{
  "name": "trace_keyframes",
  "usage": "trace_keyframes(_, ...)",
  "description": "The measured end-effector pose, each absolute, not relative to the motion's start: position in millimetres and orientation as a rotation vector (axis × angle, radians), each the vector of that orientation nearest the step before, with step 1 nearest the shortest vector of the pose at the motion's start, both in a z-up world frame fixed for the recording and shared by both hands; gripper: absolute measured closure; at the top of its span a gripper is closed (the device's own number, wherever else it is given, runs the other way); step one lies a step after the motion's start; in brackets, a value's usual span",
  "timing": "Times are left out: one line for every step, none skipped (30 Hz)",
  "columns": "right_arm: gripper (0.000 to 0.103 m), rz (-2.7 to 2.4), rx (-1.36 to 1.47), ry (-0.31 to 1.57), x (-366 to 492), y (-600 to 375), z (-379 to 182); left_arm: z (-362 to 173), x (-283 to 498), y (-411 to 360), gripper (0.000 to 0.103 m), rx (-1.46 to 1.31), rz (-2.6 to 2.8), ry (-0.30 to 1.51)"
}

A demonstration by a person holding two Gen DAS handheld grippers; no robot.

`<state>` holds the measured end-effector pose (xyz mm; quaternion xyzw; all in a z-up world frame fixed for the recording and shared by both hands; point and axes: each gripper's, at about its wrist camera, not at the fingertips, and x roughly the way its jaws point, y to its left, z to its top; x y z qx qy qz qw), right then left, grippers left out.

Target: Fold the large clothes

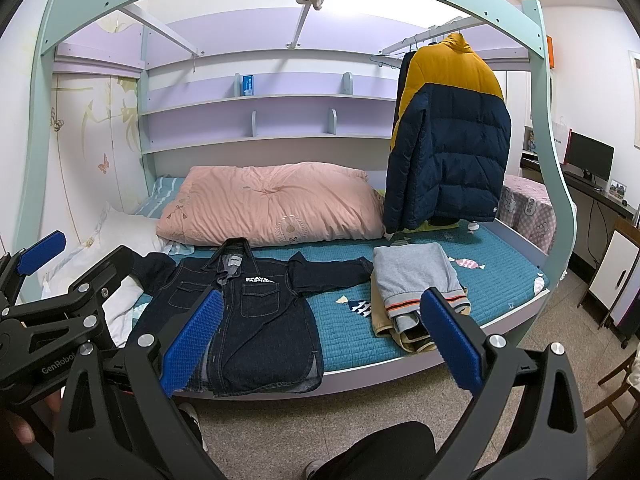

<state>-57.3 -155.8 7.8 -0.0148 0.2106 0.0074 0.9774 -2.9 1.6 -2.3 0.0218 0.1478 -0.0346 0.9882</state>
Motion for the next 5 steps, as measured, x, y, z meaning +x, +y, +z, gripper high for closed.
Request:
trace_keyframes(0.008, 0.015, -0.03, 0.425, -57.1, -155.8, 7.5, -2.4, -3.2, 1.6, 0.005, 0.044, -0.068, 0.296)
trace_keyframes(0.008, 0.015, -0.029, 0.425, -57.2, -155.8, 8.3, -2.5, -3.3, 1.9, 0.005, 0.044, -0.068, 0.296)
trace_keyframes(0.008, 0.014, -0.03, 0.426, -57.4, -155.4, 7.7, -2.4, -3.2, 2.1, 0.005, 0.046, -0.069, 0.296)
trace_keyframes(0.008, 0.015, -0.029, 0.426, -57.4, -155.6, 8.5, -2.3, -2.9, 1.7, 0.005, 0.047, -0.068, 0.296)
trace_keyframes(0.008, 0.014, -0.028, 0.426, -57.6, -155.3, 8.4, -2.4, -2.7, 1.4, 0.005, 0.046, -0.069, 0.296)
